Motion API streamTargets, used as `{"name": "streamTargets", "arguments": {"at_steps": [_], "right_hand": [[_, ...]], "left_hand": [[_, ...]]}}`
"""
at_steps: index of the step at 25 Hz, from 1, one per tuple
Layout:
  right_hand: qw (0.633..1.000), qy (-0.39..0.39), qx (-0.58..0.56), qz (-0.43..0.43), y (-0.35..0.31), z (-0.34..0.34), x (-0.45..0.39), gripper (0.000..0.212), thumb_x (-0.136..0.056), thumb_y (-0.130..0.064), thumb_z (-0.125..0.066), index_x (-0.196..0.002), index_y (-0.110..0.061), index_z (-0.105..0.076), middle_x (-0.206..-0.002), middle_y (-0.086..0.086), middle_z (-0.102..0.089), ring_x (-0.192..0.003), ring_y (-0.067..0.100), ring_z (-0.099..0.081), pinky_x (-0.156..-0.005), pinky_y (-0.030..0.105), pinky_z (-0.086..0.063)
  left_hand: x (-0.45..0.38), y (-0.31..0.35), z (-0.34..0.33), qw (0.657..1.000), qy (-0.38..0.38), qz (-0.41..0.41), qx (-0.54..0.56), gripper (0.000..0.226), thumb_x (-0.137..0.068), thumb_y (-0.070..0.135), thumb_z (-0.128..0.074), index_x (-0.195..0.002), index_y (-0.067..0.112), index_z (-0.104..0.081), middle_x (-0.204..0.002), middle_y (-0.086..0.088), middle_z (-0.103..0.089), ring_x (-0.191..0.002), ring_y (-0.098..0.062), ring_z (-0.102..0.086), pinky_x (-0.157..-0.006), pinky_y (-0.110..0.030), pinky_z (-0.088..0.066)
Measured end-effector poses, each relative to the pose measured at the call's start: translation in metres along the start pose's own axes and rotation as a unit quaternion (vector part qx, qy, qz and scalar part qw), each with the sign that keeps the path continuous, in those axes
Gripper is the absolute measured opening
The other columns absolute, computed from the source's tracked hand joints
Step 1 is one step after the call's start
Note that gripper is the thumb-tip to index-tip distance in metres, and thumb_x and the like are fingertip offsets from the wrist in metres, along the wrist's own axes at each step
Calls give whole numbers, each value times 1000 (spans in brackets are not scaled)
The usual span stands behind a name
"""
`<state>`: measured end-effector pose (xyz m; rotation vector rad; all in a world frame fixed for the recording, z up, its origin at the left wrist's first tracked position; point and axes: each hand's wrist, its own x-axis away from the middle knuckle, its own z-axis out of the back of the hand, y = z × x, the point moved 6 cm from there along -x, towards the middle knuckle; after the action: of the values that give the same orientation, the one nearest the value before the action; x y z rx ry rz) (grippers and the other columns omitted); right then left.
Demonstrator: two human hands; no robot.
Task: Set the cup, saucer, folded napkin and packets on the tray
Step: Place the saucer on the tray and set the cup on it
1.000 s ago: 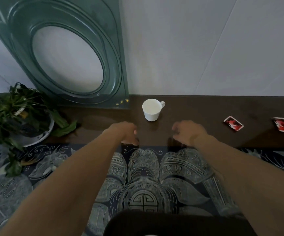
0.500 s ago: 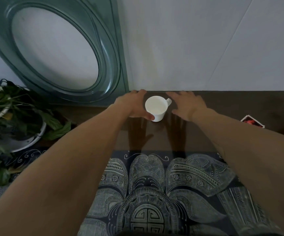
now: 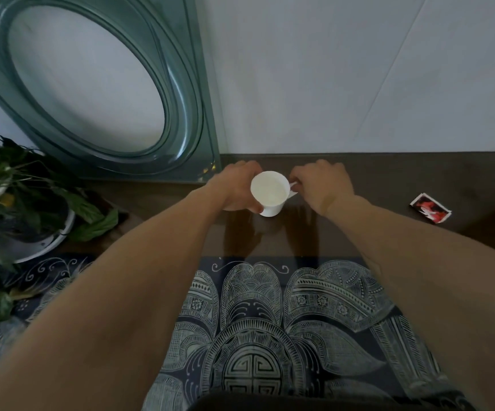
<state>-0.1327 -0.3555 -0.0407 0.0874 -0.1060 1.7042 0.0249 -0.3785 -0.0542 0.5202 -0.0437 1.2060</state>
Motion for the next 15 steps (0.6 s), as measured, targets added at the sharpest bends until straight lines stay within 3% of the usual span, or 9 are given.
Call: {"name": "streamTargets", "arguments": {"at_steps": [9, 15], "right_hand": [[998, 7, -53, -27, -18, 30, 88, 14, -98, -25, -50, -106, -22, -62, -103, 5, -67, -101, 29, -58, -84, 42, -39], [990, 1, -133, -47, -45, 41, 186, 17, -97, -32, -54, -107, -21, -62, -104, 2, -68, -101, 26, -59, -94, 46, -42]], "left_hand": [[87, 30, 16, 999, -13, -6, 39, 83, -58, 13, -87, -131, 20, -48, -128, -7, -53, -120, -29, -46, -101, -53, -43], [188, 47, 10, 994, -22, 1, 110, 82, -60, 4, -85, -133, 17, -51, -129, -10, -56, -122, -31, -49, -103, -55, -42]]}}
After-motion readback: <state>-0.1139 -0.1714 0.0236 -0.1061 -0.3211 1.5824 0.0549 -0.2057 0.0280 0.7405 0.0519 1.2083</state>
